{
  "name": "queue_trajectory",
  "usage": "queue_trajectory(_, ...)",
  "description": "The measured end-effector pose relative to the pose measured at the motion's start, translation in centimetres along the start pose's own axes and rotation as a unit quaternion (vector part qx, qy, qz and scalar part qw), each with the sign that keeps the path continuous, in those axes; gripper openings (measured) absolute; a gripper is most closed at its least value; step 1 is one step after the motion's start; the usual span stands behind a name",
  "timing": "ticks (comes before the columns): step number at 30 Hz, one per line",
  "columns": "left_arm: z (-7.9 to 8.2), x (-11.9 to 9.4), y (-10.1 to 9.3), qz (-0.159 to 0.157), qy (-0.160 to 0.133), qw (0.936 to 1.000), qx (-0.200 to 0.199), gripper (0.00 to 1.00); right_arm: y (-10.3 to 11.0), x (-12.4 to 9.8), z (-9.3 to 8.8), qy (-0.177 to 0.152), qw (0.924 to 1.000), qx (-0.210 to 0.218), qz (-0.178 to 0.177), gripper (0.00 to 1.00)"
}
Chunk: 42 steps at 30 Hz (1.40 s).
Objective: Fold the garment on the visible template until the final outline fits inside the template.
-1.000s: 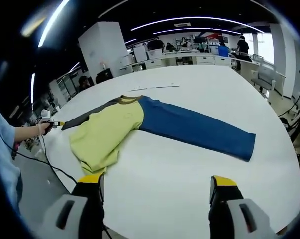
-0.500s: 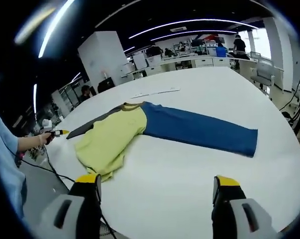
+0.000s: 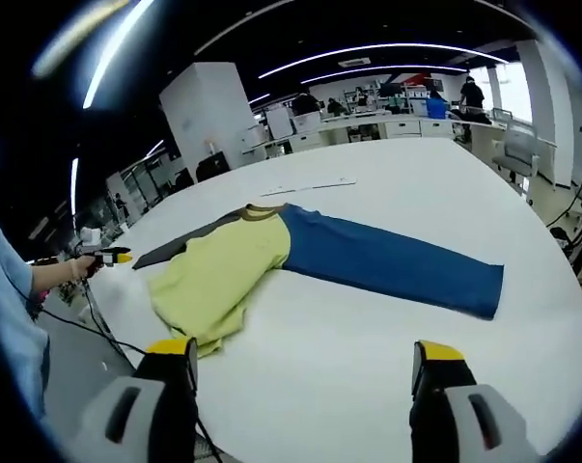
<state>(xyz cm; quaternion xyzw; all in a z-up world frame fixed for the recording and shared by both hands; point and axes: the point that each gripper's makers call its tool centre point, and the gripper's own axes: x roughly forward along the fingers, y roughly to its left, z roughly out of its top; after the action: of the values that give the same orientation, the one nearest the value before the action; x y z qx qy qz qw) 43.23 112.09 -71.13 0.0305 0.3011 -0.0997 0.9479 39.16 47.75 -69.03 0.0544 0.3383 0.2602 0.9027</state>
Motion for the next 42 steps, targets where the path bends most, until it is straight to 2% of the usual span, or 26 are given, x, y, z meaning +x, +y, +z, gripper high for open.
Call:
queue_trajectory(5, 0.5, -0.7, -1.5, -0.012, -0.004, 0.9998, 0.013, 0.8, 0.8, -0.1, 0.3, 0.003, 0.9995, -0.032, 0.003, 0.91)
queue_trajectory(12, 0.8, -1.4, -5.4, -0.042, -0.009, 0.9983, 0.039, 0.77, 2.4, 0.4, 0.2, 0.006, 0.9973, -0.072, 0.016, 0.88)
queue_trajectory(13, 0.6, -1.5, -6.2, -0.052, -0.008, 0.9981, 0.03, 0.77, 2.8, 0.6, 0.0, 0.012, 0.9958, -0.088, 0.021, 0.87)
queue_trajectory(15, 0.5, -1.6, -7.0, -0.054, -0.012, 0.9982, 0.023, 0.77, 3.8, 1.2, -0.2, 0.019, 0.9935, -0.107, 0.033, 0.87)
queue_trajectory(19, 0.0, -2.1, -8.9, -0.066, -0.01, 0.9975, 0.024, 0.76, 5.6, 2.0, -0.6, 0.032, 0.9862, -0.152, 0.057, 0.81)
queue_trajectory(22, -0.7, -2.3, -10.0, -0.078, 0.004, 0.9967, 0.023, 0.75, 6.2, 2.6, -0.5, 0.03, 0.9844, -0.162, 0.061, 0.79)
queue_trajectory(27, 0.2, -3.0, -11.2, -0.088, -0.01, 0.9958, 0.024, 0.74, 7.3, 3.6, -0.4, 0.035, 0.9789, -0.187, 0.076, 0.73)
queue_trajectory(30, 0.4, -3.2, -11.7, -0.093, -0.012, 0.9952, 0.026, 0.74, 8.1, 4.2, -0.2, 0.037, 0.9726, -0.213, 0.086, 0.68)
queue_trajectory(32, 0.5, -3.5, -12.3, -0.096, -0.013, 0.9949, 0.03, 0.73, 8.4, 4.8, -0.2, 0.044, 0.964, -0.25, 0.077, 0.58)
queue_trajectory(34, 0.6, -3.7, -13.0, -0.102, -0.016, 0.9942, 0.032, 0.72, 9.7, 5.5, -0.2, 0.042, 0.9464, -0.307, 0.09, 0.45)
queue_trajectory(35, 0.6, -3.8, -13.5, -0.104, -0.016, 0.9938, 0.035, 0.72, 10.2, 5.8, -0.6, 0.053, 0.9341, -0.341, 0.092, 0.39)
queue_trajectory(37, 0.5, -3.8, -13.8, -0.109, -0.016, 0.9931, 0.042, 0.72, 11.2, 6.4, -0.8, 0.053, 0.9223, -0.369, 0.102, 0.37)
queue_trajectory(39, 0.4, -3.5, -13.7, -0.112, -0.016, 0.9926, 0.045, 0.71, 12.3, 7.0, -1.4, 0.061, 0.9014, -0.413, 0.115, 0.32)
queue_trajectory(40, 0.3, -3.6, -13.9, -0.114, -0.015, 0.9923, 0.046, 0.71, 12.3, 7.4, -1.8, 0.075, 0.8787, -0.459, 0.109, 0.27)
queue_trajectory(42, 0.1, -3.4, -13.8, -0.115, -0.013, 0.9923, 0.043, 0.71, 13.1, 7.9, -2.7, 0.09, 0.8482, -0.506, 0.128, 0.24)
